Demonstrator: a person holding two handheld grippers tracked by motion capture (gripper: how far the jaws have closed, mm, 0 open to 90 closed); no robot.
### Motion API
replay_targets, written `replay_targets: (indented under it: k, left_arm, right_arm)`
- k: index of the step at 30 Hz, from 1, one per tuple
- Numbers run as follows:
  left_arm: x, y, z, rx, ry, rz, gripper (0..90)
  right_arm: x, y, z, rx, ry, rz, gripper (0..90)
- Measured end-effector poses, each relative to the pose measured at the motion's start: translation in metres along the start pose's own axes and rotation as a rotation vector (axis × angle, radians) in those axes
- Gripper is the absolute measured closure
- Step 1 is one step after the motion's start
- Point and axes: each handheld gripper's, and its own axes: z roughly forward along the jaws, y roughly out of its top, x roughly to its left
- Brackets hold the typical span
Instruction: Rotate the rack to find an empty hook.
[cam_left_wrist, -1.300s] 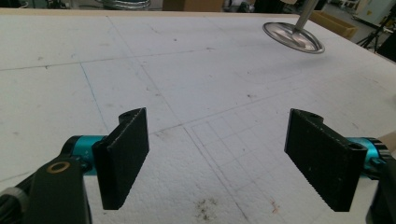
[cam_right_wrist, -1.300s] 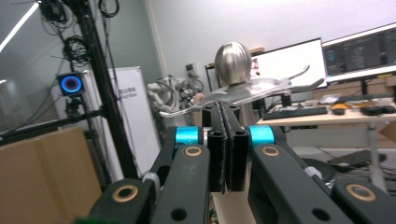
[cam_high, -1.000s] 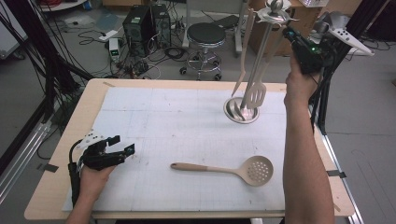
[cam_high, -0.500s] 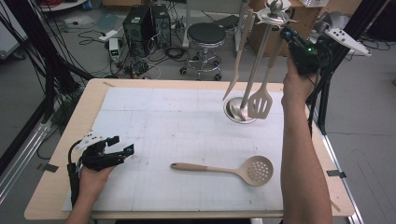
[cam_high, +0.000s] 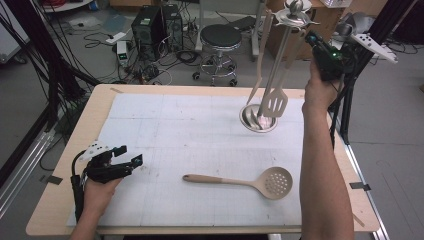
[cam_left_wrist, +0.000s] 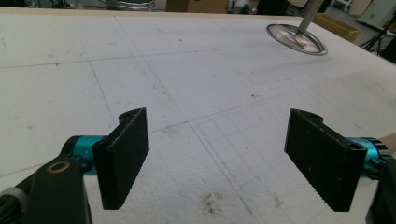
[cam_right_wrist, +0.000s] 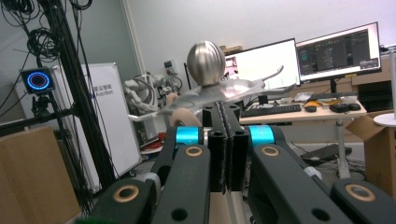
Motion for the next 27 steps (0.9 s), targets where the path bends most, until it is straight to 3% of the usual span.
replay_targets:
  k: [4,12,14,17,27]
  left_arm:
    - [0.0,0.0,0.0,0.001,0.0,0.005,22.4]
    - [-0.003,0.0,0.001,0.002,-0.002,0.01,22.5]
    - [-0.003,0.0,0.001,0.002,-0.002,0.009,22.5]
    - [-0.002,0.0,0.001,0.004,0.0,0.009,22.5]
    - [-0.002,0.0,0.001,0.002,-0.001,0.005,22.5]
  right_arm:
    - [0.001,-0.003,-0.002,-0.014,0.011,0.018,90.0]
    - [0.01,-0.006,-0.003,0.008,0.068,-0.014,90.0]
    - [0.013,-0.007,-0.002,0.012,0.063,-0.034,90.0]
    - [0.013,-0.008,0.0,0.011,0.077,-0.02,90.0]
    - [0.032,-0.012,0.013,0.038,0.106,-0.061,90.0]
